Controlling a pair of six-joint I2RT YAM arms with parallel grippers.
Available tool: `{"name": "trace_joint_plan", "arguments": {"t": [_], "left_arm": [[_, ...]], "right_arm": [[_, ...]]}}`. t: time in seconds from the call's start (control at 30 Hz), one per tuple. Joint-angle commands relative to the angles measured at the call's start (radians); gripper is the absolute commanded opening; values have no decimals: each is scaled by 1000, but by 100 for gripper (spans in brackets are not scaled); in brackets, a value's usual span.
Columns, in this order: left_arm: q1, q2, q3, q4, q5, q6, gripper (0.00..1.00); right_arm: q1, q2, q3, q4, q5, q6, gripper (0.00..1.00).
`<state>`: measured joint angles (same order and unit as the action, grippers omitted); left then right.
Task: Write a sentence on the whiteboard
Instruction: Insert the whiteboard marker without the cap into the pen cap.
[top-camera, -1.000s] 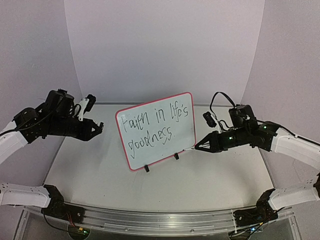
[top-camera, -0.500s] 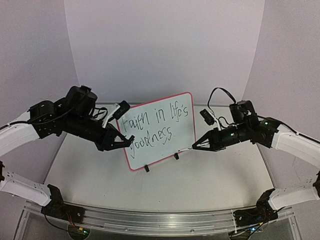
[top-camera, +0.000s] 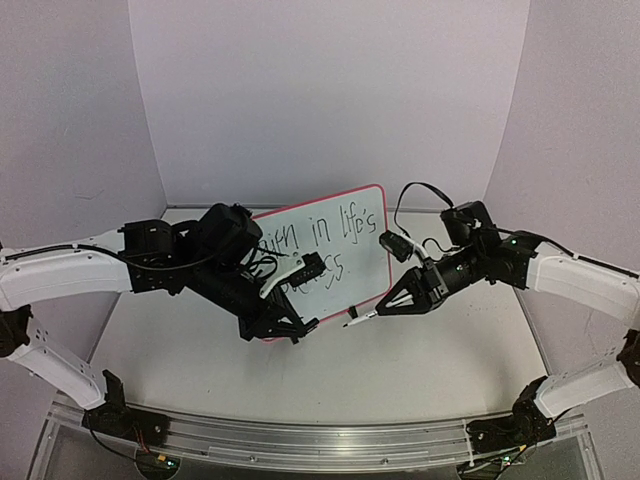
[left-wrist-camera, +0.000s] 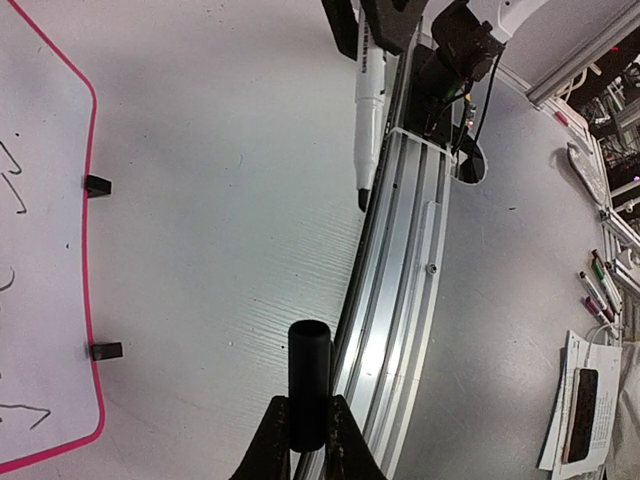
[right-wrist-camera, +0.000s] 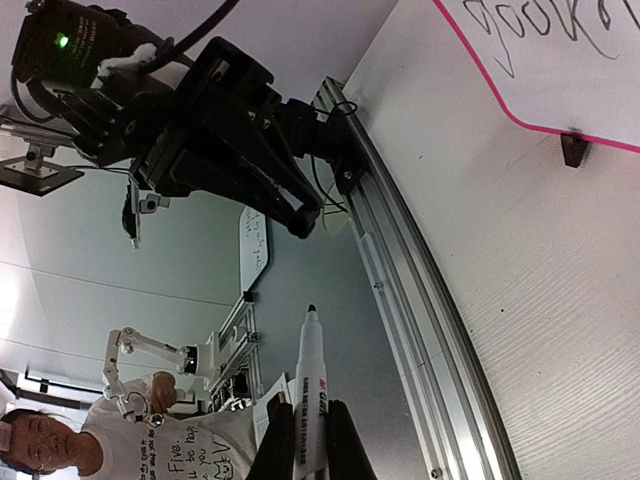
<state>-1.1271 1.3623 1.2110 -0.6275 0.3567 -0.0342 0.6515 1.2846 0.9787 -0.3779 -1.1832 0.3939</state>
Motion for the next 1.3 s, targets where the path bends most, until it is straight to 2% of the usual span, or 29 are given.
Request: {"name": "trace_joint_plan", "arguments": {"t": [0.0,0.53,1.27], "left_arm": [[-3,26,35,17,67,78,0],[-5,91,60,50,156,119,0],[-6,122,77,83,162,115,0]], "right_arm": [[14,33,63,19,-94,-17,0],[46,117,97,22,-60,-37,0],[48,134,81,19,-56,-43,0]]}}
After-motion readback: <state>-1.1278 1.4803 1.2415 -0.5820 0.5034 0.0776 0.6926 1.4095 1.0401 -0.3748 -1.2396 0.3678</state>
